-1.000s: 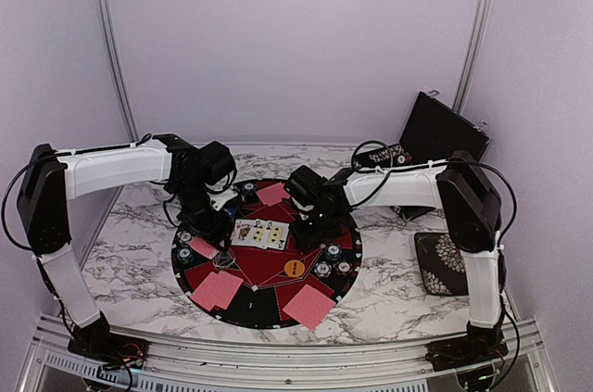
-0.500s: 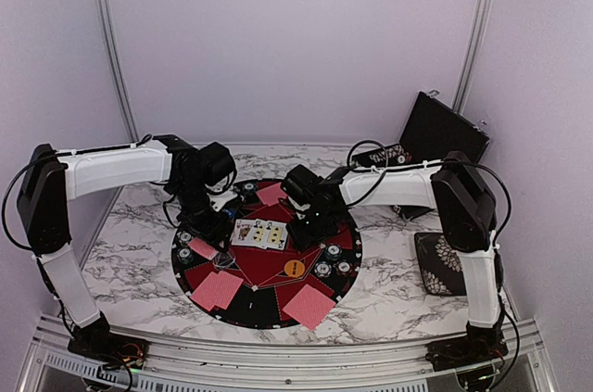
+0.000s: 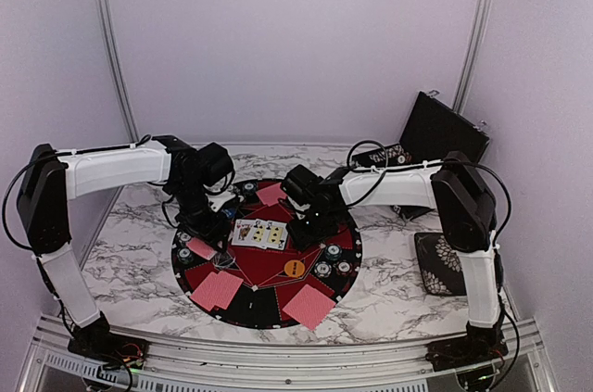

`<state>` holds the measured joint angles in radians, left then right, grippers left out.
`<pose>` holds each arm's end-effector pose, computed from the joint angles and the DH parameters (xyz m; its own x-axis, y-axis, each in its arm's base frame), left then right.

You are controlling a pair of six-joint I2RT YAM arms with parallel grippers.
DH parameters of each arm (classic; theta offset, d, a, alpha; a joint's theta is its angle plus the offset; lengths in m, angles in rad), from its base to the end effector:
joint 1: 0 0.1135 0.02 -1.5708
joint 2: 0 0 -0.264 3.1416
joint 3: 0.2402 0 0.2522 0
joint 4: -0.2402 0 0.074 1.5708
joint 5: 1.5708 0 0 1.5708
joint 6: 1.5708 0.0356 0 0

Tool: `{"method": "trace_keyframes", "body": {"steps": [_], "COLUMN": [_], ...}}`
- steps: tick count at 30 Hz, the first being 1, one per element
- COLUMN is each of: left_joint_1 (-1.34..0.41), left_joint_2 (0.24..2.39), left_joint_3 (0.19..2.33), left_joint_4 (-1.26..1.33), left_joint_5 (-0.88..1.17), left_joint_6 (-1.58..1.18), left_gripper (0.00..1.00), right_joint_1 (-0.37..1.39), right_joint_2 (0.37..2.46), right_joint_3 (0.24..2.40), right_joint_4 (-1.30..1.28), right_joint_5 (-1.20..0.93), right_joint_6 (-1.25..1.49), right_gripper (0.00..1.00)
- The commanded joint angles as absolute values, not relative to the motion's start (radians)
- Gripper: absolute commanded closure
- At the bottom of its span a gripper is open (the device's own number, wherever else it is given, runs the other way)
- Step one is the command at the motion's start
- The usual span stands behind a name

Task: Distribute texas hold em gaming equipment
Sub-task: Pick up the all-in button from the big blind area, then place the all-in button in the small blind area.

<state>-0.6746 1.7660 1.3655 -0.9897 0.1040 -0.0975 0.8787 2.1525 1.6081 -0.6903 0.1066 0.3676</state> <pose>0.2631 -0.2151 0.2246 -0.8265 0.5370 -0.1688 0.5580 0.8213 -0.1191 0.2848 0.3377 0.1553 -0.8293 -0.4405 -0.3439 -0.4770 0.8786 0.0248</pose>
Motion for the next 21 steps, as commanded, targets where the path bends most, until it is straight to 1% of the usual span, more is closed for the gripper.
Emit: {"method": "trace_keyframes", "body": {"steps": [1,21], "left_joint_1": [-0.663,-0.617], "left_joint_2": [1.728,1.707], "left_joint_3": [1.352,1.322], "left_joint_4": [-0.982,-0.979], "left_joint_5": [0.099,0.087], "left_joint_6": [-0.107,-0.128], "left_gripper": [0.54,0.55], "right_joint_1": [0.878,0.877], "right_joint_2": [2.154,2.137], "right_joint_3": [1.643,1.628], "right_joint_4": [-0.696,-0.695], "right_joint_5": [0.125,0.127], "right_joint_6": [0.359,0.353], "right_gripper": [0.43,0.44]}}
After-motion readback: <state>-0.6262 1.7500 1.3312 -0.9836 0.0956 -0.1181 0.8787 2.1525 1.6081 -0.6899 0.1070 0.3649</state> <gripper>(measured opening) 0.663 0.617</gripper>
